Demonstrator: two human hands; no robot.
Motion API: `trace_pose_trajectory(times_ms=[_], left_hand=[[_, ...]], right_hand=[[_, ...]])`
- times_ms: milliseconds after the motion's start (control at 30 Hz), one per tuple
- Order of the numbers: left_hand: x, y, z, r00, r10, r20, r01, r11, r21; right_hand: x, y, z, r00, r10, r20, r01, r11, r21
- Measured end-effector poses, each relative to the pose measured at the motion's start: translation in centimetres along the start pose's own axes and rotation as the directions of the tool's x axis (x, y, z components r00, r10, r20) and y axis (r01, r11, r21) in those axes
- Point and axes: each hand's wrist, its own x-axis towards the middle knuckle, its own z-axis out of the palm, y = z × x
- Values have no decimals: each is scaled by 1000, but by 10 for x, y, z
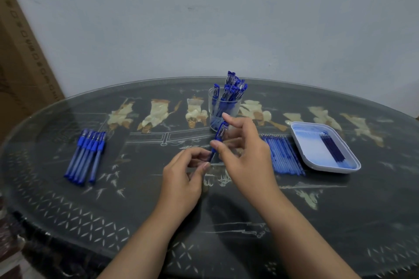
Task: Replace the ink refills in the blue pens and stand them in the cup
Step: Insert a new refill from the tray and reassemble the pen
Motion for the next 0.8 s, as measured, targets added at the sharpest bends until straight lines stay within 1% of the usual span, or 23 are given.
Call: trace_pose_trajectory(times_ms=[133,200,233,300,367,433,500,567,600,667,800], left_hand=[[3,0,-2,999,-51,19,52,996,-69],[9,1,-6,997,-80,20,82,993,-83],[12,1,-10,996,-88,13,88,994,-64],[18,-4,-22,996,-86,-7,86,994,71],[20,-13,-37,995,-102,-4,99,947,305],[18,-22,-49,987,-160,10,131,837,531],[17,-28,-54,969,-246,26,169,734,658],[17,-31,-53,949,-309,57,173,666,726],[17,-31,-52,946,-317,73,159,647,745],[17,-32,-51,947,-312,83,143,635,759],[16,-34,-51,949,-304,77,141,632,762]], right_hand=[[2,1,6,999,54,0,-54,997,53],[11,-1,3,997,59,-46,-56,997,59],[17,-4,-1,995,59,-86,-54,996,67],[33,-11,-11,982,52,-179,-38,996,85],[52,-19,-21,959,23,-282,-7,998,60],[72,-26,-28,929,-12,-370,33,998,51],[90,-28,-31,908,-34,-418,54,998,36],[104,-27,-30,900,-59,-431,59,998,-13],[108,-26,-28,902,-68,-426,58,998,-35],[113,-21,-22,916,-74,-395,50,996,-71],[113,-7,-12,959,-39,-279,-14,982,-186]])
